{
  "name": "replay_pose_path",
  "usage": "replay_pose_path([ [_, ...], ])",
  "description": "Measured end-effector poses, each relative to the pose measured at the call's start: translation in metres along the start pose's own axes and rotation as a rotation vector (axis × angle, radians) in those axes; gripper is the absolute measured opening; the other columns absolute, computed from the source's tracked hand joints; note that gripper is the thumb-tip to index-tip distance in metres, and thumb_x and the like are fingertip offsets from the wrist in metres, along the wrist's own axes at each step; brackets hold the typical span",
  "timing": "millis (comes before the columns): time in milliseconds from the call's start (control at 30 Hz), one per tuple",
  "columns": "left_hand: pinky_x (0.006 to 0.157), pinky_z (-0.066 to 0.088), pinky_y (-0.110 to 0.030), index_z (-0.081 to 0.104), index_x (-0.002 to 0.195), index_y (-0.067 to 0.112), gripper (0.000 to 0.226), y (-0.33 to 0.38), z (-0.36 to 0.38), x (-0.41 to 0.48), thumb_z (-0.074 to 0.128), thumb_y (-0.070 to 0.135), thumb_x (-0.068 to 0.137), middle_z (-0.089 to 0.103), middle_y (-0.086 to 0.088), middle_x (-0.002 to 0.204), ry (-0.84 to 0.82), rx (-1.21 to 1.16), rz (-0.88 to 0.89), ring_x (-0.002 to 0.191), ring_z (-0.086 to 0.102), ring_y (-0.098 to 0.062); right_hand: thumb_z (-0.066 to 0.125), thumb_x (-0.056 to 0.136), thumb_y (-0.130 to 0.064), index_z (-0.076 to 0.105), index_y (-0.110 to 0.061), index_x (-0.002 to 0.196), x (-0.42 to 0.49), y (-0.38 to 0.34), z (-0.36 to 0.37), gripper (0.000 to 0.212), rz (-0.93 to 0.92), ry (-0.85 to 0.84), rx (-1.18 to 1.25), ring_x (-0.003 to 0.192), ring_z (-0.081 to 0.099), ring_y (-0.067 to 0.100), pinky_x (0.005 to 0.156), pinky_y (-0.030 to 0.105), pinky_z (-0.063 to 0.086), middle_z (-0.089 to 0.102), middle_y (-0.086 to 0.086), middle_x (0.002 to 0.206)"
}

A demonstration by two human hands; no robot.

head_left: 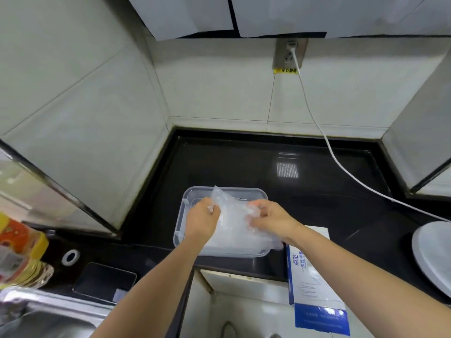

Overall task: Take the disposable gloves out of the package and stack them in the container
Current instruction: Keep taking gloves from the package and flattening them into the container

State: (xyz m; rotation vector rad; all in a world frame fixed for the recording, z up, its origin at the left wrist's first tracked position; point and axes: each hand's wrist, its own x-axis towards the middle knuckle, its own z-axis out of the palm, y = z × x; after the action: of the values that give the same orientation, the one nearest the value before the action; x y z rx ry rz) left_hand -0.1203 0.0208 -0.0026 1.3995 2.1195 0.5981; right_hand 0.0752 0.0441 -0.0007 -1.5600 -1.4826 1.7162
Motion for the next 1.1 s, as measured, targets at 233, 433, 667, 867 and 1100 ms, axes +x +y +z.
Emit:
replay_pose_path([
  [233, 0.048, 0.038, -0.008, 0.056, 0.113, 0.013, 0.031, -0.019, -0.009, 0.008, 0.036, 0.034, 0.104, 0.055, 0.005, 0.076, -0.005, 0.178, -0.035, 0.064, 0.058, -0.012, 0.059, 0.092, -0.006, 0.062, -0.016, 0.113, 0.024, -0.015, 0.001, 0.024, -0.179, 0.505, -0.066, 0.097, 0.059, 0.017, 0.085, 0.027, 0.046, 0.062, 0.003, 0.106],
  [433, 0.079, 0.058, -0.026, 0.042, 0.134, 0.011, 0.033, -0.028, -0.003, 0.019, 0.035, 0.026, 0.105, 0.064, -0.006, 0.108, -0.074, 0.424, 0.055, 0.09, 0.067, -0.018, 0.06, 0.089, -0.002, 0.07, -0.016, 0.094, 0.024, -0.035, 0.029, 0.019, -0.61, 0.431, -0.387, 0.076, 0.055, 0.007, 0.072, 0.014, 0.044, 0.06, -0.004, 0.094],
  [667, 0.087, 0.053, -0.025, 0.031, 0.14, 0.011, 0.051, -0.032, 0.008, 0.027, 0.055, 0.022, 0.096, 0.048, -0.012, 0.136, 0.006, 0.583, 0.19, 0.112, 0.059, -0.022, 0.061, 0.094, -0.015, 0.053, -0.025, 0.136, 0.055, 0.002, 0.062, 0.044, -0.148, 0.053, -0.792, 0.11, 0.06, 0.02, 0.097, 0.024, 0.044, 0.054, 0.003, 0.134],
  [867, 0.092, 0.049, -0.03, 0.041, 0.136, 0.013, 0.054, -0.02, 0.026, 0.03, 0.064, 0.005, 0.088, 0.05, -0.01, 0.132, -0.12, 0.562, 0.488, 0.115, 0.056, -0.025, 0.064, 0.093, -0.015, 0.041, -0.017, 0.145, 0.071, 0.012, 0.078, 0.057, -0.048, -0.054, -0.832, 0.11, 0.061, 0.025, 0.098, 0.032, 0.048, 0.045, 0.009, 0.137],
  [1100, 0.098, 0.045, -0.035, 0.006, 0.152, 0.021, 0.091, -0.056, 0.039, 0.046, 0.069, 0.019, 0.086, 0.022, -0.015, 0.15, -0.511, 0.612, 0.117, 0.126, 0.046, -0.031, 0.066, 0.091, -0.017, 0.017, -0.027, 0.154, 0.078, 0.027, 0.074, 0.081, 0.046, -0.04, -0.951, 0.134, 0.042, 0.028, 0.11, 0.033, 0.042, 0.02, 0.007, 0.154],
])
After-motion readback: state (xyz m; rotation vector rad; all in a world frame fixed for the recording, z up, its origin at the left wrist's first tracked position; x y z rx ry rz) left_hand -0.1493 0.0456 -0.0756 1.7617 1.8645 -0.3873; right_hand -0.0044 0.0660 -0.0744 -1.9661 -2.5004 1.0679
